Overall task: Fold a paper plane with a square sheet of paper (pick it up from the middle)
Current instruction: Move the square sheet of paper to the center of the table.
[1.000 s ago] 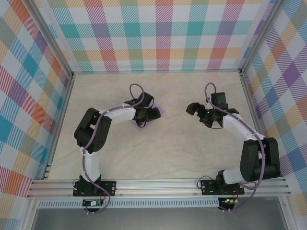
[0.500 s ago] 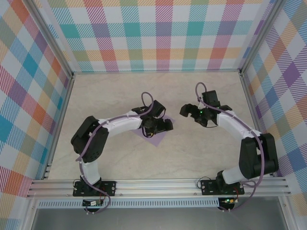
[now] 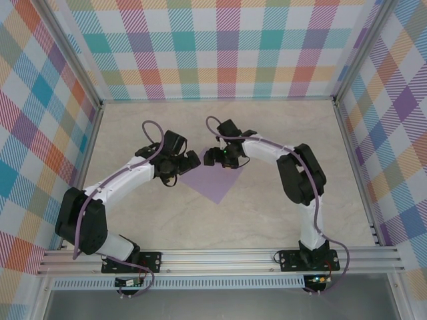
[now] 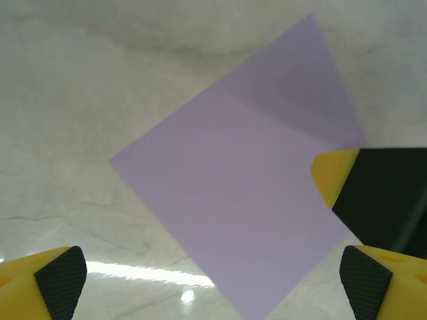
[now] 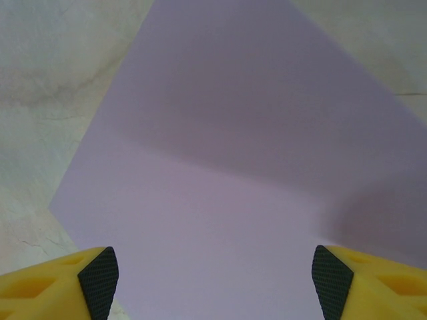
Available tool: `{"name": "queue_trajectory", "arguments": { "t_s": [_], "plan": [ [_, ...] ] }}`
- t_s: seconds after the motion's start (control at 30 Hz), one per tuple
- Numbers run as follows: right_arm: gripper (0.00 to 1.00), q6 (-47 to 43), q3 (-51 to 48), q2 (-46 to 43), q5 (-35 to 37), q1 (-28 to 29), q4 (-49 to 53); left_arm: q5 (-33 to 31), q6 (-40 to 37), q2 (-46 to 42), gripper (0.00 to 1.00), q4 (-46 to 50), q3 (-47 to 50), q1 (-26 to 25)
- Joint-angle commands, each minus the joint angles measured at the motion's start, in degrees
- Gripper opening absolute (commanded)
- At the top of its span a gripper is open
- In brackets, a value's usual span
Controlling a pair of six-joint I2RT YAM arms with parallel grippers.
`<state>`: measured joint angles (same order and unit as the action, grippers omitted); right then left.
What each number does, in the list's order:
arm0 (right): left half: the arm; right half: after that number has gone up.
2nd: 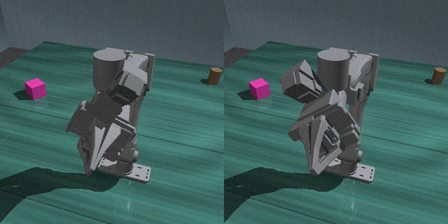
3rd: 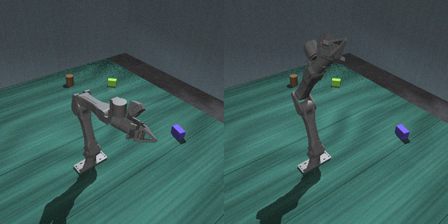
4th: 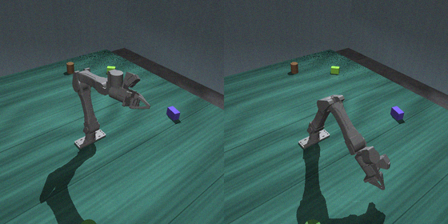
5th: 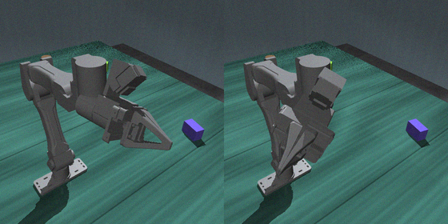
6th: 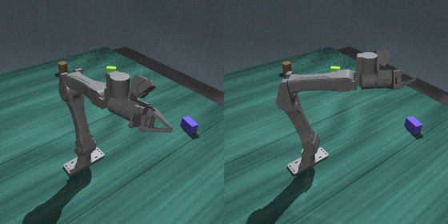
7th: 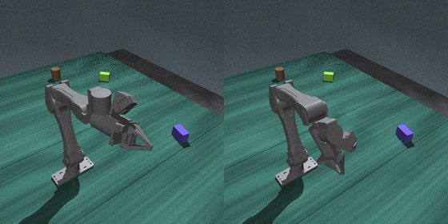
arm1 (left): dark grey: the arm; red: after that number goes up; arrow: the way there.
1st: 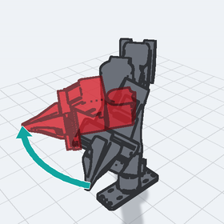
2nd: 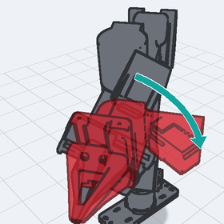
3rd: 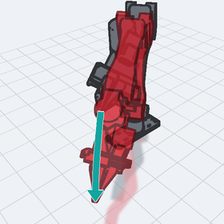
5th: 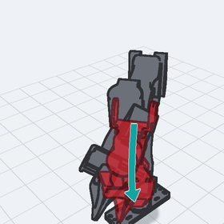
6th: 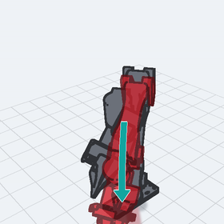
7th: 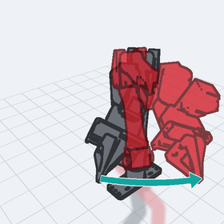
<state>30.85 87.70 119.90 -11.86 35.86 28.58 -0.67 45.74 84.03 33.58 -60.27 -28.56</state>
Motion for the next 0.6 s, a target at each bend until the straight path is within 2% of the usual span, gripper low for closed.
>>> {"name": "queue_trajectory", "arguments": {
  "t_s": [0.0,0.1,0.23,0.47,0.57],
  "plan": [
    [0.79,1.17,2.17,1.49,2.49,-0.26,4.13,-1.03,1.11,-0.49,1.00,1.48,1.01,0.89],
    [0.80,1.95,0.85,1.54,5.58,-0.26,6.17,-0.68,1.34,0.37,1.00,1.00,1.14,0.97],
    [0.81,3.75,-5.77,-1.38,8.95,-0.26,7.13,-0.09,1.39,2.02,1.00,0.11,1.10,0.96],
    [0.82,11.49,-23.95,-12.62,14.44,-0.26,9.93,0.73,2.31,3.49,1.00,-1.71,2.10,0.96],
    [0.82,10.65,-26.88,-17.94,14.85,-0.26,11.30,1.06,2.69,3.68,1.00,-2.20,2.57,1.05]
  ]
}}
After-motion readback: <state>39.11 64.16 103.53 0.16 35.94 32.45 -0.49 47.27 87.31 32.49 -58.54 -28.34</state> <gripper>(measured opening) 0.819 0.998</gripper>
